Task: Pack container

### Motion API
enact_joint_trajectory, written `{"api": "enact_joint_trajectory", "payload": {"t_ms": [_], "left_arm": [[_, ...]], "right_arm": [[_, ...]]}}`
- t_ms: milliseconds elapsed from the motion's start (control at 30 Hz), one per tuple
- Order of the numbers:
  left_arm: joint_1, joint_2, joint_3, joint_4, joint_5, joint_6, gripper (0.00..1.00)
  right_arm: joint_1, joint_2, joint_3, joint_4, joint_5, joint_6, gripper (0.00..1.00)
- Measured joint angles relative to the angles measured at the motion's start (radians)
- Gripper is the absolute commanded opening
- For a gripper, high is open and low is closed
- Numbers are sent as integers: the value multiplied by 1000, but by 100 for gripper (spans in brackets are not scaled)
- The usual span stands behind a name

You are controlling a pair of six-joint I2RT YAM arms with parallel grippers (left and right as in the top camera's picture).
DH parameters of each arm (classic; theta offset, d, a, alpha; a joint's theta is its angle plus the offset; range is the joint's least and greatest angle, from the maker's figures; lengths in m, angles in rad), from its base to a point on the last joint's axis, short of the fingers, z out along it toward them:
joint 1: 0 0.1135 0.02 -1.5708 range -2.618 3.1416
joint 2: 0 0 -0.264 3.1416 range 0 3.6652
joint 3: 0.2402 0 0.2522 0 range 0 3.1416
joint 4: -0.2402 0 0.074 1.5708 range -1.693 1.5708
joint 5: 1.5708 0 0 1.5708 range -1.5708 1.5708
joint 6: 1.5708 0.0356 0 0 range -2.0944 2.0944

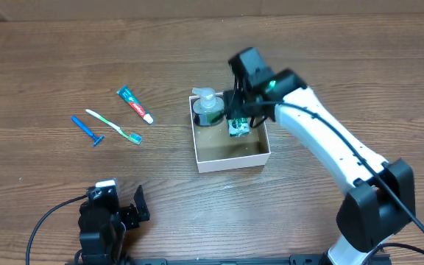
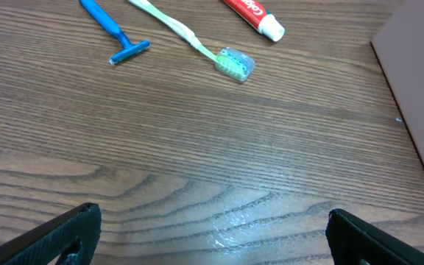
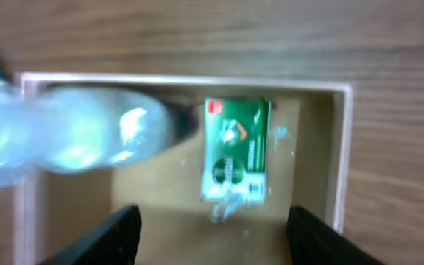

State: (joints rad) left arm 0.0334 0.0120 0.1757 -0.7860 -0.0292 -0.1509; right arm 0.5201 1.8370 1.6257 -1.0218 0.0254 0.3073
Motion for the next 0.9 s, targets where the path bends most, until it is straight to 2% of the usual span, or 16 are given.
{"api": "enact_joint_trajectory", "payload": {"t_ms": [167,267,367,500,900], "left_arm": [[0,0,0,1,0,0,100],[0,0,0,1,0,0,100],[0,0,0,0,0,0,100],[0,0,0,0,0,0,100],[0,0,0,1,0,0,100]], "right_arm": [[-7,-11,212,-251,3,51,73],[-44,-30,243,-393,39,110,77],[-93,-30,222,-455,80,157,78],[-144,-30,135,-448,115,191,79],[-168,-31,-235,-224,119,251,79]]}}
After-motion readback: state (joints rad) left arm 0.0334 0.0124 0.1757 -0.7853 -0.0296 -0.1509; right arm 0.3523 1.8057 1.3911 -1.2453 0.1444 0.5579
